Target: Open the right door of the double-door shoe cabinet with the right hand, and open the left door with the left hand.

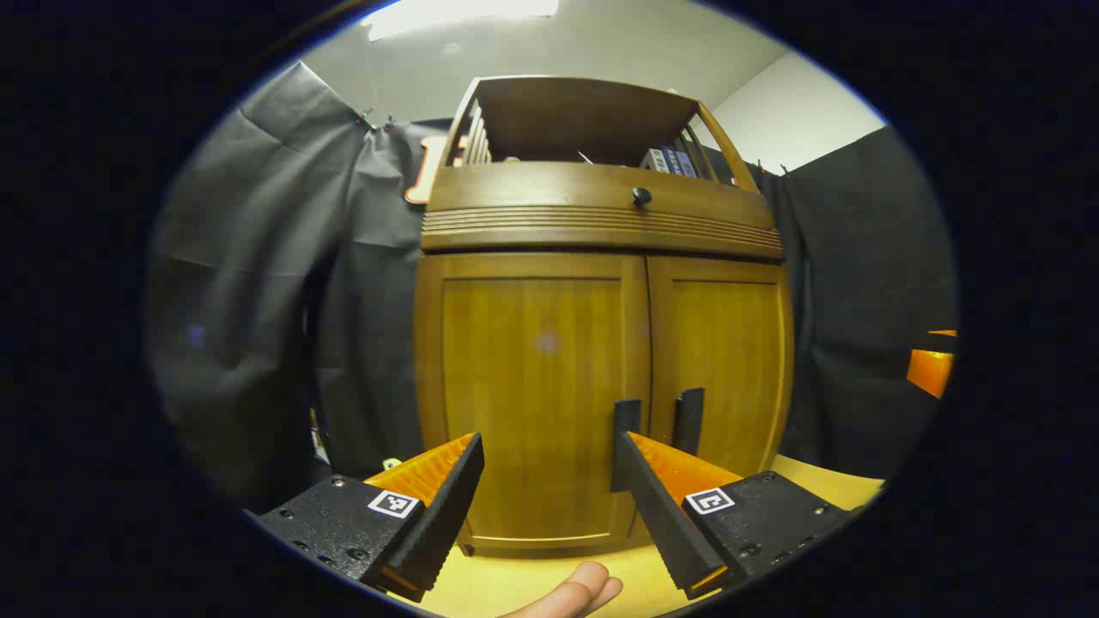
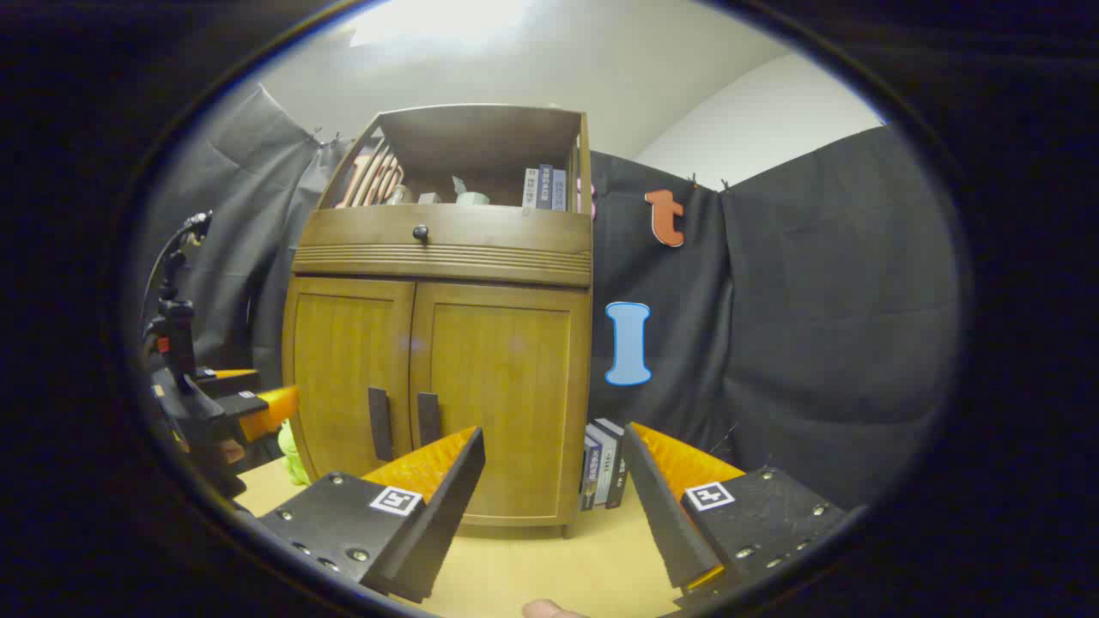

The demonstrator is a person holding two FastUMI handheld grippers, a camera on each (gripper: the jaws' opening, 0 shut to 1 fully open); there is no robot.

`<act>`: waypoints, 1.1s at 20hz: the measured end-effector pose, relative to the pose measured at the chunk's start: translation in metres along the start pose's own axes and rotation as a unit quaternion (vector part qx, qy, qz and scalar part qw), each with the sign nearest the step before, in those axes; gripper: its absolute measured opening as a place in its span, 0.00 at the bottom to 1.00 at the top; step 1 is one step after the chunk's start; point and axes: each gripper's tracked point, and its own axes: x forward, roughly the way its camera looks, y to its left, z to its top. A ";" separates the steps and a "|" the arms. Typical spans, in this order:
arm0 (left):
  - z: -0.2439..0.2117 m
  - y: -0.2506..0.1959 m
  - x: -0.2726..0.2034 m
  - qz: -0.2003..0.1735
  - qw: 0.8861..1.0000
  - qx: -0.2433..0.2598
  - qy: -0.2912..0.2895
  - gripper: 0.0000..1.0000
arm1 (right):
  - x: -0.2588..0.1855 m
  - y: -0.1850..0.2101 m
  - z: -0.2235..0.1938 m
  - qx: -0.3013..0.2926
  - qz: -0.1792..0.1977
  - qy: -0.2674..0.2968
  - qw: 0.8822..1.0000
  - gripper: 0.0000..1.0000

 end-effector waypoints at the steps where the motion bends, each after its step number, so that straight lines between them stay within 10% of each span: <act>1: 0.002 -0.003 -0.001 -0.008 1.000 0.003 -0.003 0.95 | 0.000 0.002 -0.002 0.002 0.001 0.001 1.000 0.99; 22: 0.009 0.013 -0.011 -0.025 0.999 -0.010 -0.025 0.99 | 0.046 0.042 -0.025 -0.003 0.012 0.011 1.000 0.94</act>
